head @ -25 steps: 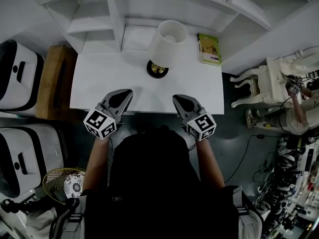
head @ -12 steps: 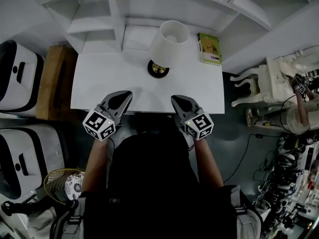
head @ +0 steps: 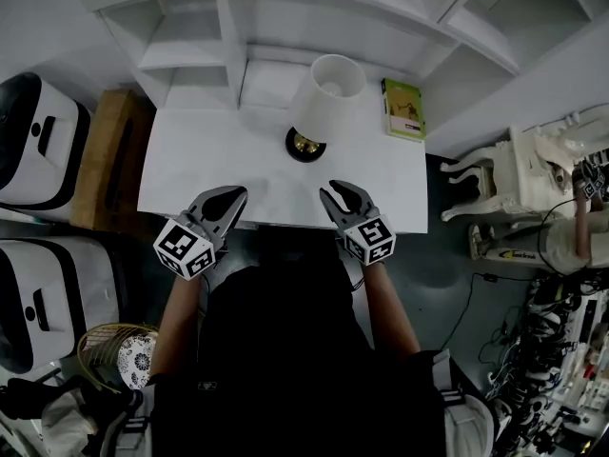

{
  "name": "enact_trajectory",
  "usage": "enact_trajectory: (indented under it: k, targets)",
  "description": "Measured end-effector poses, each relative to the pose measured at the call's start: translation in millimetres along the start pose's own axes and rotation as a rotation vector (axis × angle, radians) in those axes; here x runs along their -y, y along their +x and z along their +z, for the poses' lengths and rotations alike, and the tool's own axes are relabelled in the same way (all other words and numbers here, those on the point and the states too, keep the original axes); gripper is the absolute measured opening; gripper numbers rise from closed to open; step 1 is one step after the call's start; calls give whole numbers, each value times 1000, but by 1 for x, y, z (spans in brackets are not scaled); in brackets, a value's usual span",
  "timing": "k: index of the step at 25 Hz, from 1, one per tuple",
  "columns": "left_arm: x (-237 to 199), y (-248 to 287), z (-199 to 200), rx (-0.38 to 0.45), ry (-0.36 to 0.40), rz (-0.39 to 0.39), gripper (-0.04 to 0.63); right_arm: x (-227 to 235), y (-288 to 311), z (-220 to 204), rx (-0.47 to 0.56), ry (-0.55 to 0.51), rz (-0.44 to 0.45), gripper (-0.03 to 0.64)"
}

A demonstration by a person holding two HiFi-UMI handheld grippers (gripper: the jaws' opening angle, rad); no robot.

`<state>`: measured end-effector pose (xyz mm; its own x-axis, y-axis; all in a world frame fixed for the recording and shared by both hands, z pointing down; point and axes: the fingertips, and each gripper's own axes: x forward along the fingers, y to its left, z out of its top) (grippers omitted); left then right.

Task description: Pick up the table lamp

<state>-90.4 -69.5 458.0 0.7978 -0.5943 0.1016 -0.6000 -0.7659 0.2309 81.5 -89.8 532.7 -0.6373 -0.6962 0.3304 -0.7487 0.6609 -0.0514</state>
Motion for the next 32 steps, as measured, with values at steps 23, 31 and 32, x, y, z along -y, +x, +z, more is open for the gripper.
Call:
enact_trajectory:
  k: [23,31,32]
  targets:
    - [-8,-2,0,-13,-8,132,11,70,76,-38,-57,-23,-3,206]
    - [-6,-5,3,-18,-21,171,11,88,99,-51,-55,-19,-8,259]
    - [-6,-5,3,-18,-23,178,11,90,101,-53,-53,-19,-5,262]
